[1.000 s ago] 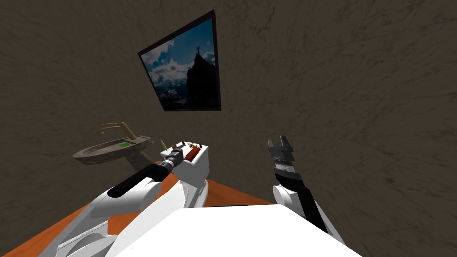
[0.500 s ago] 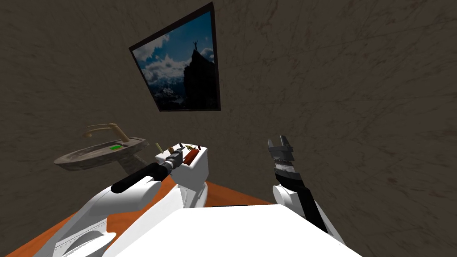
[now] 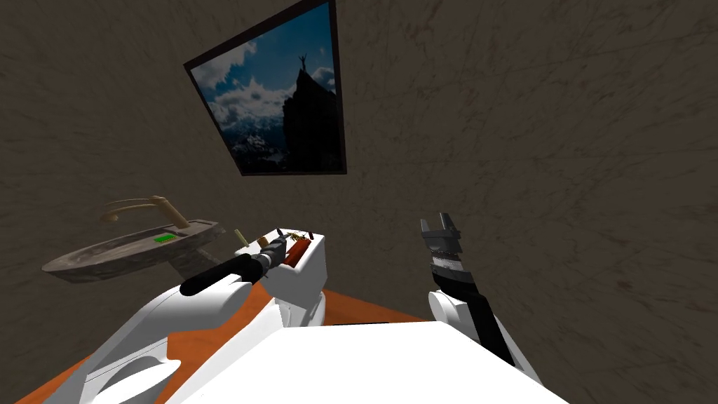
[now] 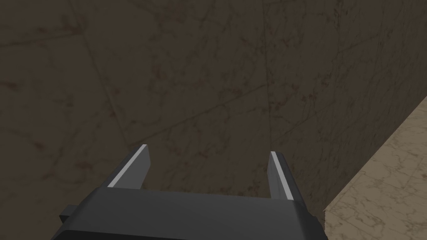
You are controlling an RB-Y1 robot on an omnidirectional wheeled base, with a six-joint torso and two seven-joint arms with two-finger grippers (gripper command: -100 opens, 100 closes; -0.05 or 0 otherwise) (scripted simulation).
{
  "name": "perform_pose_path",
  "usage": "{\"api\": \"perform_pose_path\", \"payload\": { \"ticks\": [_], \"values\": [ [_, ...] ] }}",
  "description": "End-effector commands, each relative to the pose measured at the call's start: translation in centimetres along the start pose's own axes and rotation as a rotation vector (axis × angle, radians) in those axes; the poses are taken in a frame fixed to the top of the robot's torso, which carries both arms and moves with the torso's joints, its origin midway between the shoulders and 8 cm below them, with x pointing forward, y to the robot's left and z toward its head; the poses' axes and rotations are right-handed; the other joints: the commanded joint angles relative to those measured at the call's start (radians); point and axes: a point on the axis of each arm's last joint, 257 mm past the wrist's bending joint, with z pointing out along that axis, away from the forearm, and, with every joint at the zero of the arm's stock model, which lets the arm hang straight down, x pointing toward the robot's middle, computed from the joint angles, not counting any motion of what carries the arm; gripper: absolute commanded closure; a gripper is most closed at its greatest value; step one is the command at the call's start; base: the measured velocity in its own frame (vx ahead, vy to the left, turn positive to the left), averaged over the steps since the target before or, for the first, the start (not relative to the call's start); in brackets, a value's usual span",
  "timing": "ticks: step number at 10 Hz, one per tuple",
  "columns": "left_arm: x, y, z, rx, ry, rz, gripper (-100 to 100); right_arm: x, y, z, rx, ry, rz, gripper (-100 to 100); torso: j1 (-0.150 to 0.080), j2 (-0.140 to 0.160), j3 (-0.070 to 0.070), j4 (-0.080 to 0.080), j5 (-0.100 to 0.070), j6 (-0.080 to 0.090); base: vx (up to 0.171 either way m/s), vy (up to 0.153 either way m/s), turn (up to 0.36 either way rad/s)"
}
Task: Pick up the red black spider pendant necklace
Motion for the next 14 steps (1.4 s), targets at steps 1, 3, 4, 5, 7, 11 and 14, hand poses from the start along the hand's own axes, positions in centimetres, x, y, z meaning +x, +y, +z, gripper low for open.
{"api": "perform_pose_path", "payload": {
  "ticks": [1,3,4,5,7,11,14],
  "values": [
    [0.0,0.6,-0.1,-0.030,-0.003,0.006,-100,0.0,0.0,0.0,0.000,0.000,0.000,0,0.000,0.000,0.000,0.000,0.000,0.000,0.053,0.041,-0.047],
    [-0.1,1.3,-0.2,-0.066,-0.004,0.017,-100,0.0,0.0,0.0,0.000,0.000,0.000,0,-0.001,0.000,0.000,0.000,0.000,0.000,0.052,0.043,-0.054],
    [-0.1,1.9,-0.3,-0.099,-0.005,0.030,-100,0.0,0.0,0.0,0.000,0.000,0.000,0,-0.001,0.000,0.000,0.000,0.000,0.000,0.066,0.052,-0.063],
    [0.0,2.2,-0.5,-0.119,-0.004,0.043,-100,0.0,0.0,0.0,0.000,0.000,0.000,0,0.000,0.000,0.000,0.000,0.000,0.000,0.104,0.062,-0.133],
    [0.0,2.9,-0.8,-0.157,-0.005,0.057,-100,0.0,0.0,0.0,0.000,0.000,0.000,0,0.000,-0.001,-0.001,0.000,0.000,0.000,0.060,0.052,-0.035],
    [0.4,4.0,-1.7,-0.223,0.002,0.102,-100,0.0,0.0,0.0,0.000,0.000,0.000,0,0.000,0.000,0.000,0.000,0.000,0.000,0.061,0.065,-0.068],
    [1.3,4.4,-3.0,-0.259,0.020,0.148,-100,0.0,0.0,0.0,0.000,0.000,0.000,0,0.000,-0.001,-0.001,0.000,0.000,0.000,0.063,0.063,-0.057]
  ]
}}
